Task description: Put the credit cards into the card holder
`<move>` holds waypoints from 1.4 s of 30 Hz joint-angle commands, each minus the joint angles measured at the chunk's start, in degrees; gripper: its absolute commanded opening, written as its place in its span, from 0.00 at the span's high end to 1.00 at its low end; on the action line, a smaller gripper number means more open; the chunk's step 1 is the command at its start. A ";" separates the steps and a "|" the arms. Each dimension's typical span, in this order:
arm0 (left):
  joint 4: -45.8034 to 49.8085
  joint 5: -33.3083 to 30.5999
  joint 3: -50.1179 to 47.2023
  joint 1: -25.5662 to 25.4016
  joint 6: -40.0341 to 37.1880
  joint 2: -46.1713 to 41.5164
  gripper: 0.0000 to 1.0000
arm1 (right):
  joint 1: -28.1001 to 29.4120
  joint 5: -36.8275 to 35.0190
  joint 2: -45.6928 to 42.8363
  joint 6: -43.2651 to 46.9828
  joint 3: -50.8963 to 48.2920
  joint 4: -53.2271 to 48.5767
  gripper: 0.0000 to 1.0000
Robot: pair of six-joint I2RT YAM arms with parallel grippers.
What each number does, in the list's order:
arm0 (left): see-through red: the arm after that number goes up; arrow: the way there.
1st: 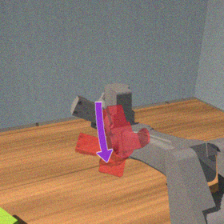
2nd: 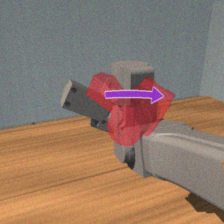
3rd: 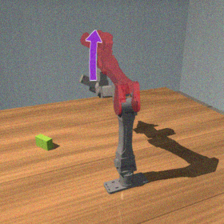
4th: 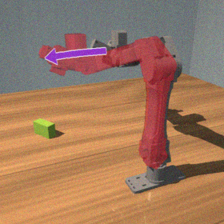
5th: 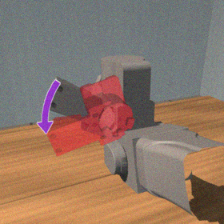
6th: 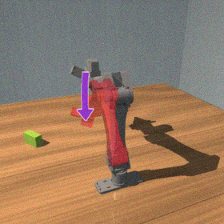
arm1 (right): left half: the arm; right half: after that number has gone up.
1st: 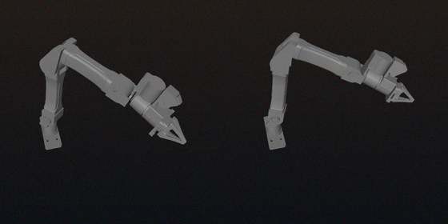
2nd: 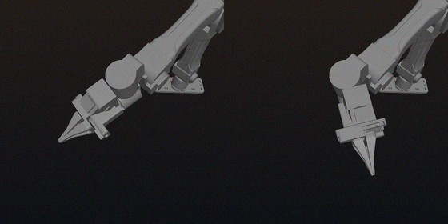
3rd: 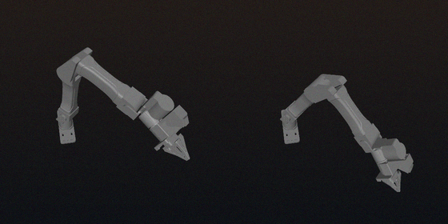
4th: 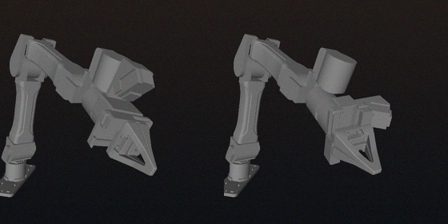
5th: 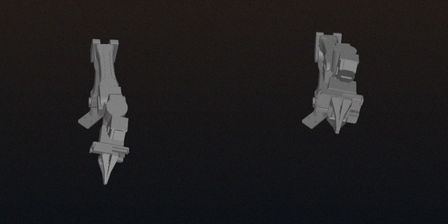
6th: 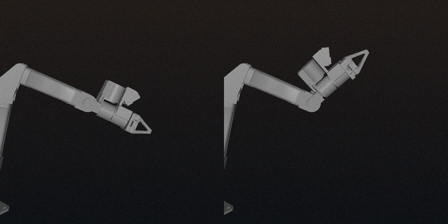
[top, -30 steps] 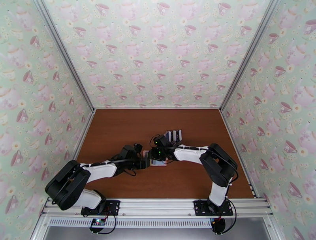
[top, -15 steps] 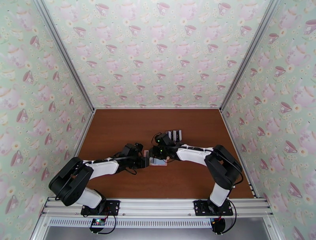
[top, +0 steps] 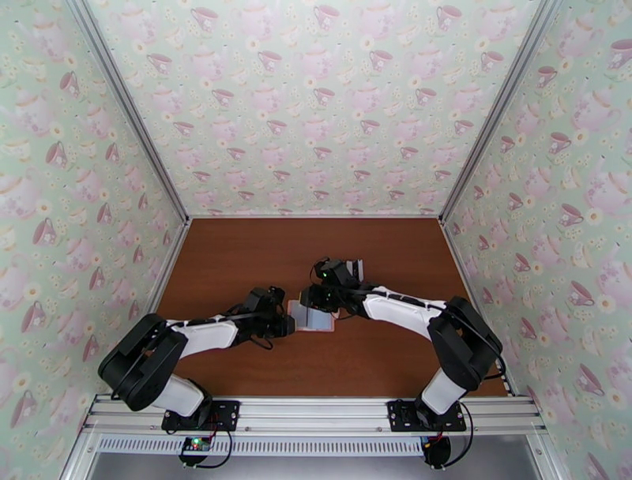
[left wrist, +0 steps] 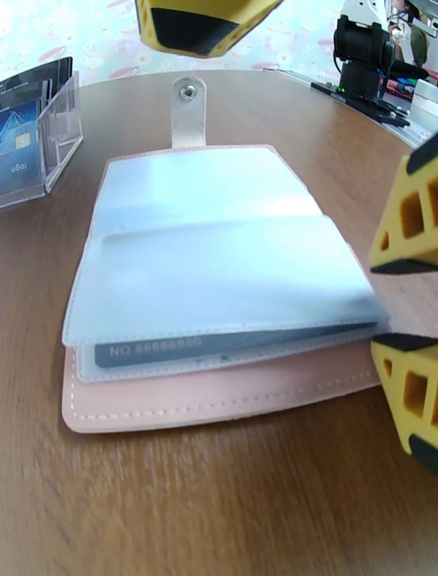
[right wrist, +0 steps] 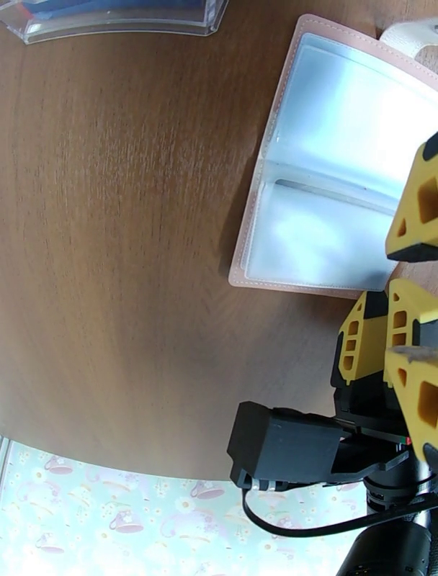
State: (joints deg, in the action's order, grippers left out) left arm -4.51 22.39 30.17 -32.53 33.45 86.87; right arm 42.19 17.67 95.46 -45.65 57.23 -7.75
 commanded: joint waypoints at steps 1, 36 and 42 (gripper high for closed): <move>6.93 -1.56 0.08 -0.34 -0.94 2.64 0.76 | -0.55 1.45 -0.56 0.56 -1.85 1.36 0.62; 20.80 -7.51 24.60 -3.46 -5.48 0.87 0.43 | -10.26 -11.17 -10.93 7.89 5.42 -18.55 0.42; 20.34 -7.23 33.18 -3.24 -6.81 8.15 0.44 | -13.20 -14.81 -11.55 10.18 9.27 -23.85 0.40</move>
State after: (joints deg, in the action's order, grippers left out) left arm 15.27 16.01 60.01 -35.77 28.53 92.33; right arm 29.98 6.02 85.21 -37.74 63.81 -27.05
